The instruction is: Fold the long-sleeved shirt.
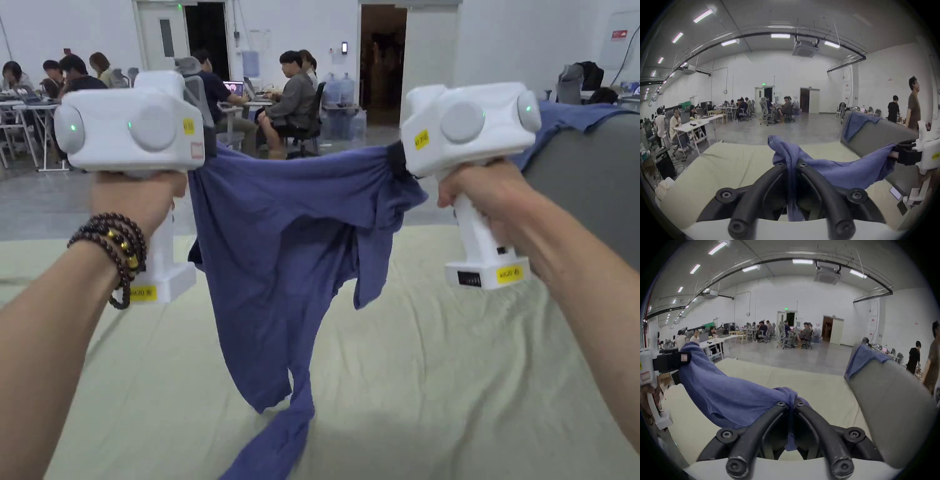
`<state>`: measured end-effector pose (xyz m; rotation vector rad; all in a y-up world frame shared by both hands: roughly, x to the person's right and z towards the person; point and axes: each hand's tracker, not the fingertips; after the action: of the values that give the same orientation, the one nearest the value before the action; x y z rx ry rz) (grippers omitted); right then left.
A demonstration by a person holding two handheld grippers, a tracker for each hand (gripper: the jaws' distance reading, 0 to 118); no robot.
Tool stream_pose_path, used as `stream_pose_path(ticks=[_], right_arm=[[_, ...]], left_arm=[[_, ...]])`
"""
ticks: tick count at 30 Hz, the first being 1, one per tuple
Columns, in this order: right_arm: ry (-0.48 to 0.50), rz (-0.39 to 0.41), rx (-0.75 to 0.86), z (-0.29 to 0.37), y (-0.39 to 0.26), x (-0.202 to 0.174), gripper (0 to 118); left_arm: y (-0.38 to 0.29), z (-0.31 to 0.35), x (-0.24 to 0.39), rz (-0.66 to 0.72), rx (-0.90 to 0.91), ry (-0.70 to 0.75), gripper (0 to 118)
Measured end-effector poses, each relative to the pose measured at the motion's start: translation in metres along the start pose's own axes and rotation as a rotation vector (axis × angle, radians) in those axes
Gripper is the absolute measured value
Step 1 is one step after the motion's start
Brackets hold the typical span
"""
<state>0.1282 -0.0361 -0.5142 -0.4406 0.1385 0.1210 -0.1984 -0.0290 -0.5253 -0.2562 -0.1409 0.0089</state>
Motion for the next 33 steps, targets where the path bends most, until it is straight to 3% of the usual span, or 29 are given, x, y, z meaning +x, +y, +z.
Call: stream_pose_path(ticks=[8, 13, 17, 20, 25, 30, 33], right_arm=[[0.032, -0.066, -0.274, -0.096, -0.156, -0.014, 1], [0.041, -0.098, -0.336, -0.1, -0.202, -0.019, 1], [0.08, -0.092, -0.281, -0.058, -0.209, -0.028, 1], [0.085, -0.066, -0.248, -0.007, -0.236, -0.046, 1], [0.09, -0.042, -0.238, 0.075, -0.31, -0.08, 1], [0.136, -0.087, -0.467, 0.118, -0.402, -0.107, 1], [0.145, -0.047, -0.583, 0.108, -0.448, -0.115, 1]], left_arm=[[-0.164, -0.047, 0.005, 0.04, -0.264, -0.011, 5], [-0.203, -0.045, 0.002, 0.009, -0.31, -0.01, 5], [-0.204, -0.004, -0.003, 0.035, -0.268, -0.02, 5], [-0.219, 0.046, 0.001, -0.112, -0.237, 0.0, 5], [-0.27, 0.131, -0.01, -0.071, -0.347, -0.098, 4], [-0.357, 0.186, -0.017, -0.035, -0.578, -0.164, 5], [-0.409, 0.188, -0.018, -0.011, -0.702, -0.165, 5]])
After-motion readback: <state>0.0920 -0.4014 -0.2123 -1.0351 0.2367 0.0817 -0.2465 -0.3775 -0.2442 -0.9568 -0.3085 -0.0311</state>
